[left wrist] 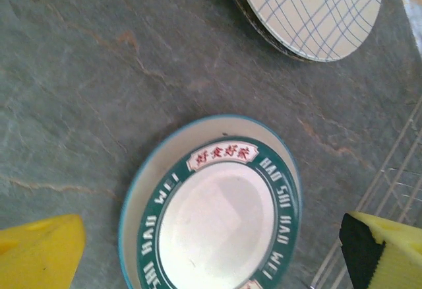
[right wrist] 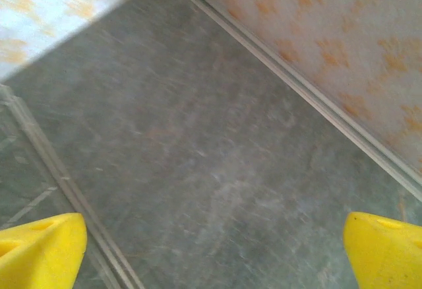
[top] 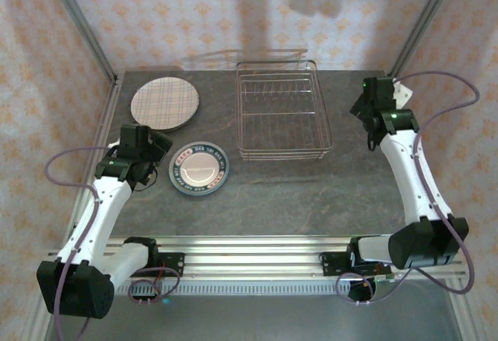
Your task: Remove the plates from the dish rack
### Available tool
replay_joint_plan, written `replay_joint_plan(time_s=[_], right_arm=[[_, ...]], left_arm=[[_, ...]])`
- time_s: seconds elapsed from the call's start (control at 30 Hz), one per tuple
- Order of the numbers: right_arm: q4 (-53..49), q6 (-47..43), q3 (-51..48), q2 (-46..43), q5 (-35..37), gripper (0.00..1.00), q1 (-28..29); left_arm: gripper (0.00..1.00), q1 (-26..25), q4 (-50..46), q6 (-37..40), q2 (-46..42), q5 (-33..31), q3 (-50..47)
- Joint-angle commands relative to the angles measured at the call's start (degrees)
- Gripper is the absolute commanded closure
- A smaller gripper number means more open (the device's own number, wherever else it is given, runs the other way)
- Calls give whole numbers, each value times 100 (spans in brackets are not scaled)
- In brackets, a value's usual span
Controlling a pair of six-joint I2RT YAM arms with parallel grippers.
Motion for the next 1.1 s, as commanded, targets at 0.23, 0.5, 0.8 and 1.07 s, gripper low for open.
replay_joint_plan(time_s=[0.23, 0.5, 0.8, 1.07], right_arm=[[3209, -1701, -2216, 782, 167, 0, -379], [6567, -2195, -3982, 850, -954, 1, -504], [7480, -2478, -4284, 1111, -1608, 1, -433], [9168, -2614, -5352, 1047, -1773, 1, -408]], left_arm=[[1, 22, 434, 1287, 825, -3275, -106], [1, 87, 2333, 3464, 1218, -3402, -910], [1, 392, 4835, 4432, 1461, -2498, -1821], [0, 453, 6589, 4936, 1730, -1468, -2333]])
